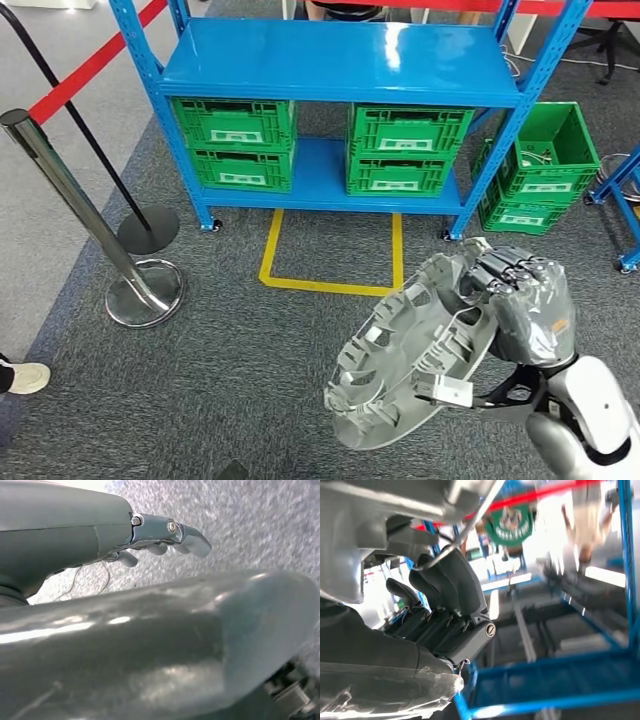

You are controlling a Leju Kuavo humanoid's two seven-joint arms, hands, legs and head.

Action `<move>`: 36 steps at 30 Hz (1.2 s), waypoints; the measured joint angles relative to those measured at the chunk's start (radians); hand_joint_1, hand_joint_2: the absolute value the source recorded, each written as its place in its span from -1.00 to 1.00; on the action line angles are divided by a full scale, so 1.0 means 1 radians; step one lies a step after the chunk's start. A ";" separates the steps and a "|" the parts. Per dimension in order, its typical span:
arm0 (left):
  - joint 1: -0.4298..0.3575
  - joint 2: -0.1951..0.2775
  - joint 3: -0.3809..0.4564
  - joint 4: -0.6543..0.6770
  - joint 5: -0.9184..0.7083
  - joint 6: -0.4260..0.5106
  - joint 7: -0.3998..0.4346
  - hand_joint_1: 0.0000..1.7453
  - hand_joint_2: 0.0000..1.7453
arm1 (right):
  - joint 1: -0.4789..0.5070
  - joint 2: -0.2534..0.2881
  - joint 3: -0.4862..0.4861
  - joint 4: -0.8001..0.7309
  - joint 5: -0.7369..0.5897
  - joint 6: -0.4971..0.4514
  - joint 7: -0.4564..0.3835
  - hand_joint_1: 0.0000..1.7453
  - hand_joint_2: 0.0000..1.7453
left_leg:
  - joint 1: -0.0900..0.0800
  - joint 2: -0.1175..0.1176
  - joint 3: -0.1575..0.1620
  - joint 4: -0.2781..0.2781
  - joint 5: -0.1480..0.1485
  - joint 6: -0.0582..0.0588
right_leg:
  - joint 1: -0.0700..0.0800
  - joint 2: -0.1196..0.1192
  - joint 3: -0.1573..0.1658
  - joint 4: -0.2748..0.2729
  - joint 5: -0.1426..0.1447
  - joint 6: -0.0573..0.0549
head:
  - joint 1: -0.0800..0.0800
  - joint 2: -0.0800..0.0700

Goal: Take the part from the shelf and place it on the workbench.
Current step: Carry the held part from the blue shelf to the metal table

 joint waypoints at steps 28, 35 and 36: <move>0.012 0.011 0.011 -0.006 -0.020 -0.023 -0.012 -1.00 -1.00 | 0.055 -0.389 -0.285 -0.099 -0.172 0.292 -0.052 1.00 1.00 | -0.007 0.003 0.016 -0.017 -0.007 0.012 | -0.005 -0.004 -0.152 0.220 0.052 0.002 | 0.005 0.000; 0.018 0.015 0.013 -0.011 -0.023 -0.013 -0.013 -1.00 -1.00 | 0.072 -0.386 -0.293 -0.108 -0.134 0.265 -0.059 1.00 1.00 | -0.007 0.000 -0.026 0.005 0.029 -0.022 | 0.002 -0.001 0.042 -0.061 -0.031 -0.030 | -0.002 0.000; 0.019 0.016 0.013 -0.011 -0.023 -0.013 -0.013 -1.00 -1.00 | 0.073 -0.385 -0.293 -0.109 -0.132 0.263 -0.059 1.00 1.00 | -0.006 0.000 -0.035 0.028 0.000 -0.029 | 0.001 -0.003 0.034 -0.060 -0.021 -0.038 | -0.004 0.000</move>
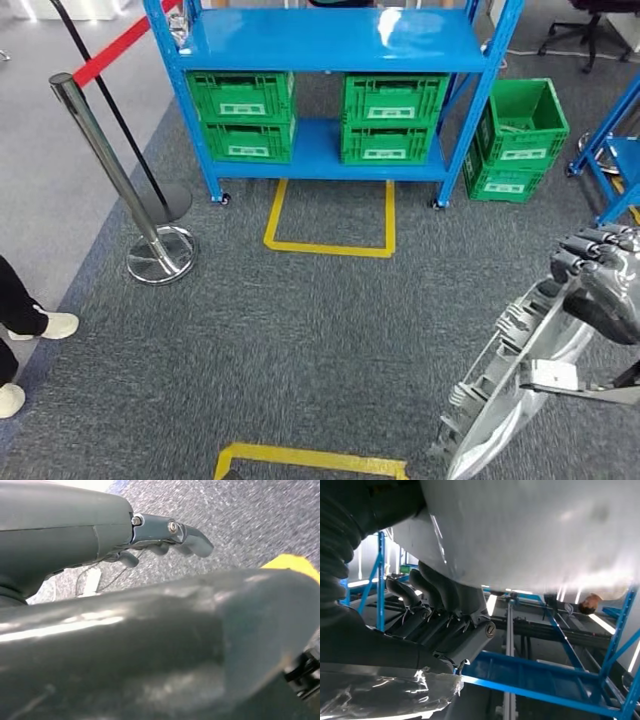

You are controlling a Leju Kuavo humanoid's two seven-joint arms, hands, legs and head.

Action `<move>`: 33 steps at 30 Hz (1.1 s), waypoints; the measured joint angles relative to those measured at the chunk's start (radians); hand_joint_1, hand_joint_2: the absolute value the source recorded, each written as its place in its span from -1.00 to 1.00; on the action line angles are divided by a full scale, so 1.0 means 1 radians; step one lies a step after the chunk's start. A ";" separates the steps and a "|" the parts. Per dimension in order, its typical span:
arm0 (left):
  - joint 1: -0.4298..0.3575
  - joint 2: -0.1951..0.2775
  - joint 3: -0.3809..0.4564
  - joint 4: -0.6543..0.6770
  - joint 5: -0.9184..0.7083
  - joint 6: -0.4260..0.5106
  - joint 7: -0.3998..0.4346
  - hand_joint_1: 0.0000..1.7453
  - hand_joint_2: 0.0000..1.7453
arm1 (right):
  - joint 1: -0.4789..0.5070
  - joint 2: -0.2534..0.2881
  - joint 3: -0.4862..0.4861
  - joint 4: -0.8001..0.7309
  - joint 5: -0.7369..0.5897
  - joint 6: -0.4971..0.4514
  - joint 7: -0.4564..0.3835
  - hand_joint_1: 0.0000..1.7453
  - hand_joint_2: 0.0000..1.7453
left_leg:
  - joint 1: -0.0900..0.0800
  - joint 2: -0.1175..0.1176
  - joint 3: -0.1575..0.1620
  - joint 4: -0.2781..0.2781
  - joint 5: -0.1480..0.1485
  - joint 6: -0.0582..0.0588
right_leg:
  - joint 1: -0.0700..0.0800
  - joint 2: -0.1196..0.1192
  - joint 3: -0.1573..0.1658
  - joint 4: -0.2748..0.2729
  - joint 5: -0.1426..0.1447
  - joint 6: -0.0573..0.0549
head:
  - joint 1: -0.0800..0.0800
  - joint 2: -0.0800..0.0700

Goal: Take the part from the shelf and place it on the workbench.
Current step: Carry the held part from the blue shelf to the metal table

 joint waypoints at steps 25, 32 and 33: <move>-0.002 0.012 0.022 -0.001 0.001 -0.036 0.004 -1.00 -1.00 | -0.107 0.031 0.122 0.031 0.118 -0.096 0.037 1.00 1.00 | -0.002 -0.091 0.072 -0.033 -0.016 0.034 | -0.011 0.065 -0.063 0.045 0.036 0.039 | 0.000 0.000; 0.002 0.016 0.022 -0.001 0.000 -0.040 0.005 -1.00 -1.00 | -0.128 0.035 0.137 0.039 0.119 -0.100 0.038 1.00 1.00 | -0.002 -0.044 -0.012 0.080 -0.071 -0.004 | -0.012 0.016 -0.065 0.020 0.050 0.004 | -0.010 0.000; 0.000 0.016 0.022 -0.001 0.000 -0.040 0.005 -1.00 -1.00 | -0.128 0.035 0.137 0.039 0.119 -0.100 0.038 1.00 1.00 | 0.000 -0.023 -0.043 0.153 -0.111 -0.008 | -0.010 0.002 -0.068 0.020 0.051 0.001 | -0.012 0.000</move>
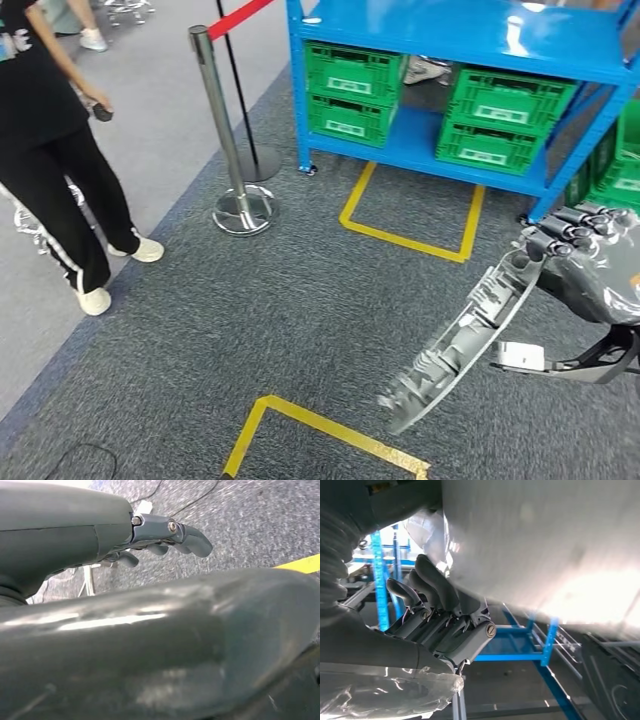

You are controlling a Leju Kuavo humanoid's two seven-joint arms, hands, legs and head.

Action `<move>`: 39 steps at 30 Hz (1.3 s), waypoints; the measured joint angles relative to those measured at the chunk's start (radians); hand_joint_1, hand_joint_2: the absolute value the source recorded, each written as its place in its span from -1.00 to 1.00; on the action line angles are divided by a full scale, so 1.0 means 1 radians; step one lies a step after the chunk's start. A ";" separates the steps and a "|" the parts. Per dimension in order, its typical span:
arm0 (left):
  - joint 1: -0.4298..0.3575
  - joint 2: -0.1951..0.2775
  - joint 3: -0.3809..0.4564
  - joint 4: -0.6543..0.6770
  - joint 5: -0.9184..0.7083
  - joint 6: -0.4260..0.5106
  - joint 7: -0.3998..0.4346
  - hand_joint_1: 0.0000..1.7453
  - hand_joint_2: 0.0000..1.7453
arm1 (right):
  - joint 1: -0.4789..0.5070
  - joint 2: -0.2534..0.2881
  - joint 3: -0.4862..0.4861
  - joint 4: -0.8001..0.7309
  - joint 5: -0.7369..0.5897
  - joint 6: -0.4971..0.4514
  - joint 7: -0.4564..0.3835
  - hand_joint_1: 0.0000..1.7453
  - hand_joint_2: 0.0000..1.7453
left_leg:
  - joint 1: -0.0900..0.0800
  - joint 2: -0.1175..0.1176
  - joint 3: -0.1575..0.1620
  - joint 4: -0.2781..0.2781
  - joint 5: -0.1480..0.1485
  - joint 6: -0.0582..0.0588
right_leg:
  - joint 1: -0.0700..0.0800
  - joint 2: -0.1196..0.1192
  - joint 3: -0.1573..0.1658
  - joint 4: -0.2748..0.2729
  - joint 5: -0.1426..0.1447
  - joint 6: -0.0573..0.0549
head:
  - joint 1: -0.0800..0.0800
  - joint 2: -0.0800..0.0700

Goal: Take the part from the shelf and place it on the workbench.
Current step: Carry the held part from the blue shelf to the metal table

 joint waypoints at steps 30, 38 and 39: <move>-0.002 -0.009 0.005 0.000 0.001 -0.014 0.006 -1.00 -1.00 | 0.061 0.002 -0.028 -0.006 -0.021 -0.036 -0.004 1.00 1.00 | 0.006 -0.010 0.021 -0.030 0.009 0.002 | -0.005 0.013 -0.018 0.015 0.001 0.013 | 0.003 0.000; -0.008 -0.012 0.016 0.000 0.006 -0.020 0.015 -1.00 -1.00 | 0.056 0.023 -0.026 -0.006 -0.037 -0.045 -0.017 1.00 1.00 | 0.001 0.079 0.089 -0.113 0.053 0.013 | 0.007 -0.089 -0.017 0.018 -0.004 0.016 | 0.002 0.000; -0.009 -0.013 0.018 0.000 0.008 -0.021 0.015 -1.00 -1.00 | 0.056 0.027 -0.025 -0.006 -0.038 -0.047 -0.017 1.00 1.00 | -0.003 0.090 0.102 -0.142 0.056 0.018 | 0.009 -0.099 -0.017 0.019 -0.005 0.021 | 0.003 0.000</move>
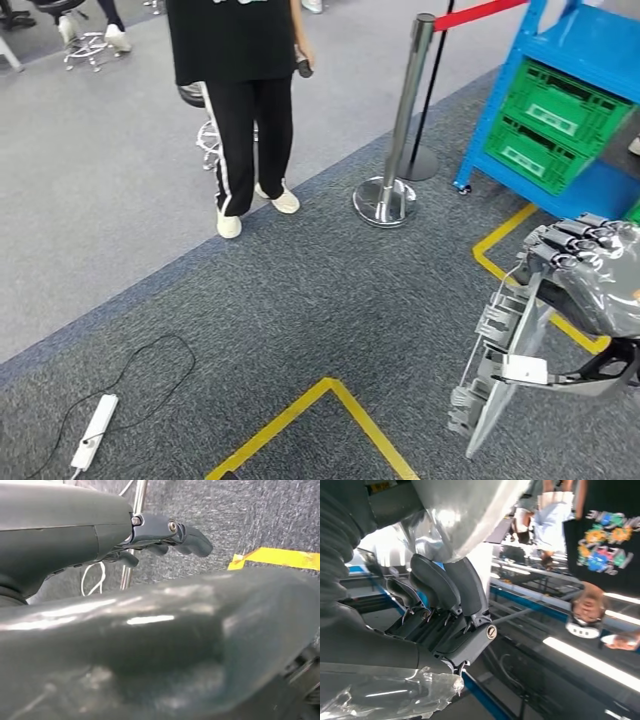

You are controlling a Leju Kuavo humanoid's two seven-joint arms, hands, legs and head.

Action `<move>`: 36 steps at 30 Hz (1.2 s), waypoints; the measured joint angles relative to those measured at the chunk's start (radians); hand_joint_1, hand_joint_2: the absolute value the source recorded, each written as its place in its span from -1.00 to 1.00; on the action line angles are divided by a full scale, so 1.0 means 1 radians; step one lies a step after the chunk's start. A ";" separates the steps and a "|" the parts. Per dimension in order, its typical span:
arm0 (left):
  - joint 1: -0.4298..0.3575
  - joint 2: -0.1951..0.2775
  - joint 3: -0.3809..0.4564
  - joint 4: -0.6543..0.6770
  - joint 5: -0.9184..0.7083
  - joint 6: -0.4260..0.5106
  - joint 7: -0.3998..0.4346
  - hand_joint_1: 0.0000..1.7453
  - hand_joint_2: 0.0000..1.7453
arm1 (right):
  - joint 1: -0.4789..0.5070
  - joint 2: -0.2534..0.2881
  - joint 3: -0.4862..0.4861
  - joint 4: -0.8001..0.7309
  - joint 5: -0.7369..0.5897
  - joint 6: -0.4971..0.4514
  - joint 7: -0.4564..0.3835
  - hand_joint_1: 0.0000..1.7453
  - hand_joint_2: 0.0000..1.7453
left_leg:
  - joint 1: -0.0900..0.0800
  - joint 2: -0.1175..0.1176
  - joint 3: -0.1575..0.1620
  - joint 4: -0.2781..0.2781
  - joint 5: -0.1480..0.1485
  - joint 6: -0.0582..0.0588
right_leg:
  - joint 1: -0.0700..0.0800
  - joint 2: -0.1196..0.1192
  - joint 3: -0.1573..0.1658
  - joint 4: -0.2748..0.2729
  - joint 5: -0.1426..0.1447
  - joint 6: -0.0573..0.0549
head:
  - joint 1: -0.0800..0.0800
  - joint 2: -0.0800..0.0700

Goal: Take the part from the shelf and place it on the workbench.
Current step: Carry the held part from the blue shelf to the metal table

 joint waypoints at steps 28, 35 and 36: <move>0.001 -0.008 0.042 0.000 0.025 -0.005 0.005 -1.00 -1.00 | -0.116 0.122 0.002 0.004 0.217 -0.229 0.133 1.00 1.00 | 0.017 -0.039 -0.082 0.117 -0.012 -0.024 | -0.009 0.027 0.003 -0.001 -0.005 -0.009 | 0.000 0.000; -0.005 -0.011 0.059 0.000 0.032 -0.010 0.005 -1.00 -1.00 | -0.143 0.145 0.000 0.011 0.284 -0.290 0.151 1.00 1.00 | 0.011 -0.038 -0.023 -0.003 0.010 0.015 | -0.003 0.009 0.007 0.029 -0.047 0.022 | 0.006 0.000; -0.007 -0.011 0.061 0.000 0.035 -0.010 0.005 -1.00 -1.00 | -0.148 0.148 0.000 0.013 0.290 -0.296 0.154 1.00 1.00 | 0.013 -0.051 -0.020 -0.004 0.011 0.021 | -0.005 0.039 -0.015 0.076 -0.072 0.024 | 0.008 0.000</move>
